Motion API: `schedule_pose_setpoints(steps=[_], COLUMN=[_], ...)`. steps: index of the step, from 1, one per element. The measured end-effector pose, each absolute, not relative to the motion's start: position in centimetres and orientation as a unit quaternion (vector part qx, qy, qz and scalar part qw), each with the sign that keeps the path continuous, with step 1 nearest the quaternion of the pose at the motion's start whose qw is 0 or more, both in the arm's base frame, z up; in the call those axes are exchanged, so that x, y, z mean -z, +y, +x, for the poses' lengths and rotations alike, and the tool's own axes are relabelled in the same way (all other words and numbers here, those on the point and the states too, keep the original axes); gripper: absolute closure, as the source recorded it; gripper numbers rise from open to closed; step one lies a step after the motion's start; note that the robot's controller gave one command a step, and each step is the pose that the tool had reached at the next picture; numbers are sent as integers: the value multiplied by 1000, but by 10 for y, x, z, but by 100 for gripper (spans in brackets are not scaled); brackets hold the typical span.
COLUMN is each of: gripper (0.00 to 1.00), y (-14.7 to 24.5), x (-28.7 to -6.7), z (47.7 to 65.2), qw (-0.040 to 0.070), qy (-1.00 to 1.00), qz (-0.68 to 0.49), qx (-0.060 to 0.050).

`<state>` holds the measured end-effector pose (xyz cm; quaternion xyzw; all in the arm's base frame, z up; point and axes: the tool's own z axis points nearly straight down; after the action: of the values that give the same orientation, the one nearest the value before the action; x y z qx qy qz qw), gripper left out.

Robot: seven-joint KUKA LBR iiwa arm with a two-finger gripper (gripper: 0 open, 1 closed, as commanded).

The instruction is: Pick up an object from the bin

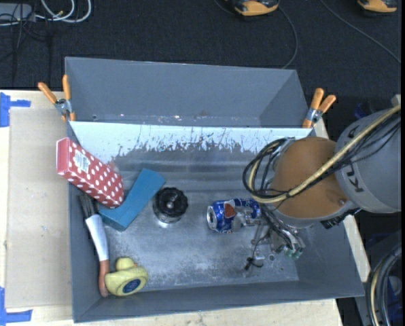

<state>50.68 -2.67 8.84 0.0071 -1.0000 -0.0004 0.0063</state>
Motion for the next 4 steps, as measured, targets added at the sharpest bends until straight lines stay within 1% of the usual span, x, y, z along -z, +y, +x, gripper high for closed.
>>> schedule_pose_setpoints(steps=[1,2,3,4], gripper=[0,0,0,0], y=[-27,-76,-97,-45], x=[-88,-120,-134,-110], z=[507,512,562,582], qw=[6,7,6,4], qy=[-1000,-999,-997,-995], qz=[7,34,74,101], qx=[0,1,0,1])
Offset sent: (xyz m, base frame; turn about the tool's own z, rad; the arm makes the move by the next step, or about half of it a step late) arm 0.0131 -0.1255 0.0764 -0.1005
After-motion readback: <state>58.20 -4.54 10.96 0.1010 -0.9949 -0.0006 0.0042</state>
